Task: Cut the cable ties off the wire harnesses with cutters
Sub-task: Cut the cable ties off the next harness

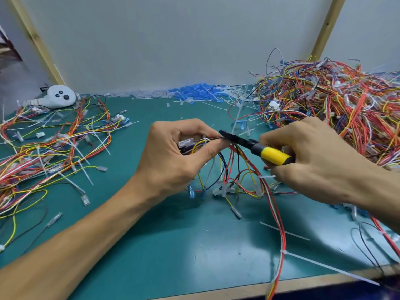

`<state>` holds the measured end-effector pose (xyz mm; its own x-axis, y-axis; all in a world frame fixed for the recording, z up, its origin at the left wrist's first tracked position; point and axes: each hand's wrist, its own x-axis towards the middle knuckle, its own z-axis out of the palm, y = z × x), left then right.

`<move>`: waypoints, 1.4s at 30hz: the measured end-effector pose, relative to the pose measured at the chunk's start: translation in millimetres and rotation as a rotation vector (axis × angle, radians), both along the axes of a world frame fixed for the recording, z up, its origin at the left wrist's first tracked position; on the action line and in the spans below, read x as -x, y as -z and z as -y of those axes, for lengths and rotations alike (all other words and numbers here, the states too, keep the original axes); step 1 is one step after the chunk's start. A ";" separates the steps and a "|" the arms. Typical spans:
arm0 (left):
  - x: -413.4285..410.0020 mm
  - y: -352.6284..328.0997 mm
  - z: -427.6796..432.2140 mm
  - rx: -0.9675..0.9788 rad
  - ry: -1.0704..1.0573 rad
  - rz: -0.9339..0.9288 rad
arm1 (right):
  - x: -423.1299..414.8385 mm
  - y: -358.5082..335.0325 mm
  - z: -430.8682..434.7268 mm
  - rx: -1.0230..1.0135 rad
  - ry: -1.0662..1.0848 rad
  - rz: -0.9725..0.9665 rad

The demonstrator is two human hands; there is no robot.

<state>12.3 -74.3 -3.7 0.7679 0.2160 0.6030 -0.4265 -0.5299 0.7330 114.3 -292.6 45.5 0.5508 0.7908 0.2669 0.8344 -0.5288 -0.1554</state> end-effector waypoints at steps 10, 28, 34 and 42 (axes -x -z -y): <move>1.1 -3.5 -0.1 -0.002 -0.019 0.013 | 4.7 0.2 -2.7 -0.058 -0.011 -0.055; 2.6 -2.6 4.2 -0.008 0.008 0.010 | -3.1 1.1 0.3 0.013 0.002 0.090; 4.0 -3.0 5.6 -0.020 0.003 0.015 | -0.7 -0.4 1.3 0.038 0.020 0.106; 3.7 -1.6 5.0 -0.018 -0.014 0.039 | -1.9 0.5 1.8 0.039 0.024 0.123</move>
<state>8.6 -79.3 -2.1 0.7403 0.2155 0.6367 -0.4472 -0.5493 0.7059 116.2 -294.4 45.0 0.5351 0.7885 0.3031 0.8327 -0.5528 -0.0320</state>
